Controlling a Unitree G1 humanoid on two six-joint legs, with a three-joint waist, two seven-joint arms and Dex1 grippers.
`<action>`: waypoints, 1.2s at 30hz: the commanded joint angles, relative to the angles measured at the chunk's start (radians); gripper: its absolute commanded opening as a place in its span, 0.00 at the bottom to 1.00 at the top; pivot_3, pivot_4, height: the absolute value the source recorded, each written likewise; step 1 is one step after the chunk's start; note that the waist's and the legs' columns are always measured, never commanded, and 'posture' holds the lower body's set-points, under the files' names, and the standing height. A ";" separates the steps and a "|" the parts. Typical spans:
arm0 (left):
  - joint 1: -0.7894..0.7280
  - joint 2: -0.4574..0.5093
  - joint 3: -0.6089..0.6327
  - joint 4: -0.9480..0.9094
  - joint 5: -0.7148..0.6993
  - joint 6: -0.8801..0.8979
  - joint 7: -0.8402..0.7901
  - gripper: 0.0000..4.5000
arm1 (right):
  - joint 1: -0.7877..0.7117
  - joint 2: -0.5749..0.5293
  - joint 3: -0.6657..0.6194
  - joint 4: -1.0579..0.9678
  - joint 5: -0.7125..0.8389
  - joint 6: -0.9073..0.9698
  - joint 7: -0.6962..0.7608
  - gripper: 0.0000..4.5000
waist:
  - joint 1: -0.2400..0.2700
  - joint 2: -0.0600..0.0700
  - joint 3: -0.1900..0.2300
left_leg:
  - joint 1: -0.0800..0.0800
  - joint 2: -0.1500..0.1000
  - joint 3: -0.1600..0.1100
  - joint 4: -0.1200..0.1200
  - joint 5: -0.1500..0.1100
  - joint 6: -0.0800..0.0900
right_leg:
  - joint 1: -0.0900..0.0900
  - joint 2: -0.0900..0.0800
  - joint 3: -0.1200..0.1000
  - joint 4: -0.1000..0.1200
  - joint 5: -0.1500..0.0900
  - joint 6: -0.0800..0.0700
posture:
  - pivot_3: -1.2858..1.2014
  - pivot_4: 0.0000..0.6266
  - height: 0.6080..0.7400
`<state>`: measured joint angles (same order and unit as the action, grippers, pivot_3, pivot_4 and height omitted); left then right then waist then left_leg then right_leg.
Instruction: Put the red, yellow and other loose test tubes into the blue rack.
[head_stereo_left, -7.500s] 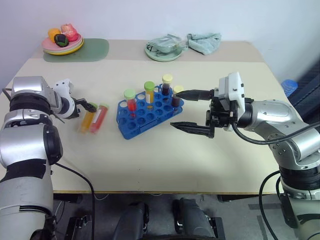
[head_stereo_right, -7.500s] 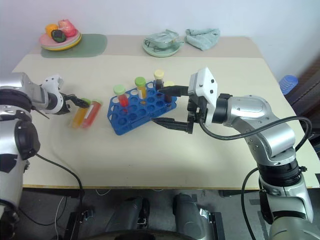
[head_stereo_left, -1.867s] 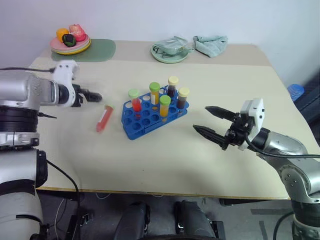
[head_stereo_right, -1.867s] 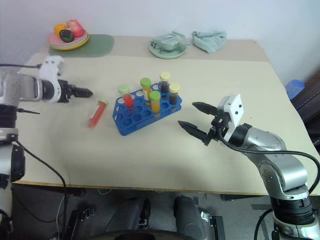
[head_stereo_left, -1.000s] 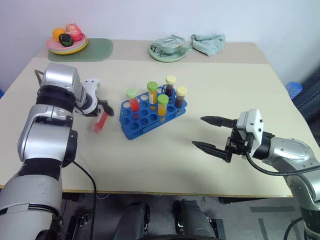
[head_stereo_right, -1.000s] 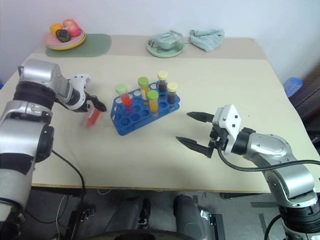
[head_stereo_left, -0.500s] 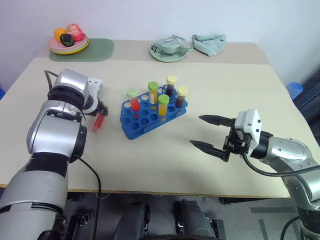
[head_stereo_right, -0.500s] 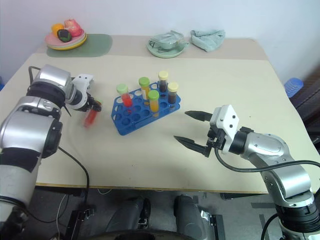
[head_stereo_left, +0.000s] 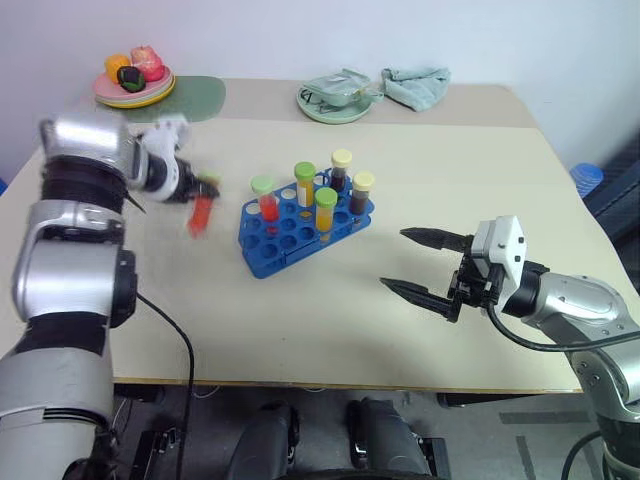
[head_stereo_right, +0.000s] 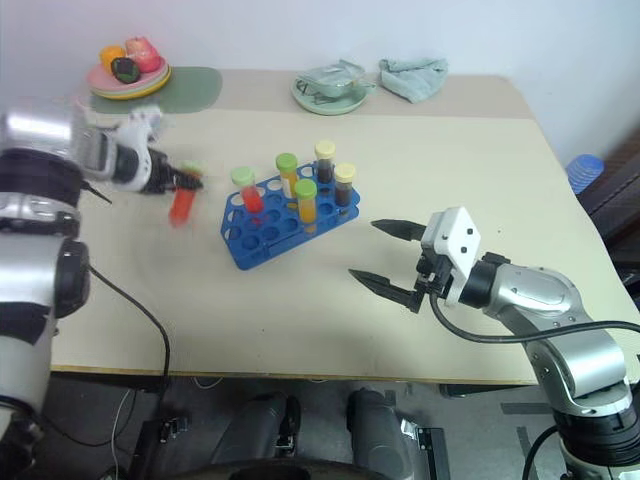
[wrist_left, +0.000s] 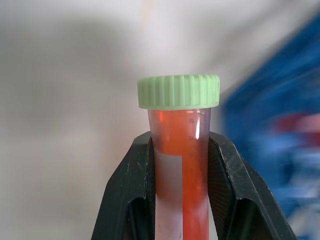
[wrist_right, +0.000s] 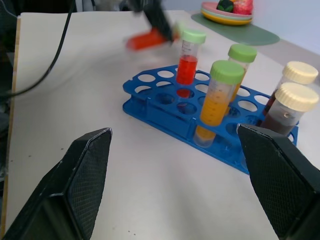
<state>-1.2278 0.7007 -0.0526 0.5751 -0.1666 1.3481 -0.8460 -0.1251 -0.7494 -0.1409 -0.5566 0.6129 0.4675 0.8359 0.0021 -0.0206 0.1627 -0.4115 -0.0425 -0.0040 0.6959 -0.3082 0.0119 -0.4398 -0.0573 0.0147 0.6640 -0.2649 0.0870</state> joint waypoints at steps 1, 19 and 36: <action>0.119 -0.004 0.180 -0.385 -0.126 0.000 0.005 0.20 | -0.028 -0.009 -0.027 0.013 0.022 -0.006 0.019 0.91 | 0.000 0.000 0.000 | 0.000 0.000 0.000 0.000 0.000 0.000 | 0.000 0.000 0.000 0.000 0.000 0.000 | 0.52 0.24 1.00; 0.611 -0.465 0.131 -0.502 -0.078 -1.312 0.041 0.20 | 0.065 -0.045 -0.142 -0.080 0.054 0.072 -0.024 0.91 | 0.011 0.001 -0.001 | 0.003 0.000 0.000 0.002 0.000 0.001 | 0.005 0.000 -0.001 -0.002 0.000 0.000 | 0.52 0.24 1.00; 0.690 -0.442 0.011 -0.271 -0.064 -1.607 -0.103 0.20 | 0.144 -0.069 -0.232 -0.163 0.106 0.131 -0.077 0.91 | 0.009 0.002 -0.001 | 0.004 0.000 0.000 0.002 -0.003 0.006 | 0.005 0.000 -0.001 -0.002 0.000 0.000 | 0.52 0.24 1.00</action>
<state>-0.5494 0.2515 -0.0276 0.3021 -0.2294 -0.2386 -0.9344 0.0233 -0.8054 -0.3385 -0.6840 0.7031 0.6040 0.7620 0.0108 -0.0190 0.1618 -0.4072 -0.0422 -0.0035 0.6982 -0.3117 0.0184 -0.4338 -0.0569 0.0141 0.6624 -0.2648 0.0870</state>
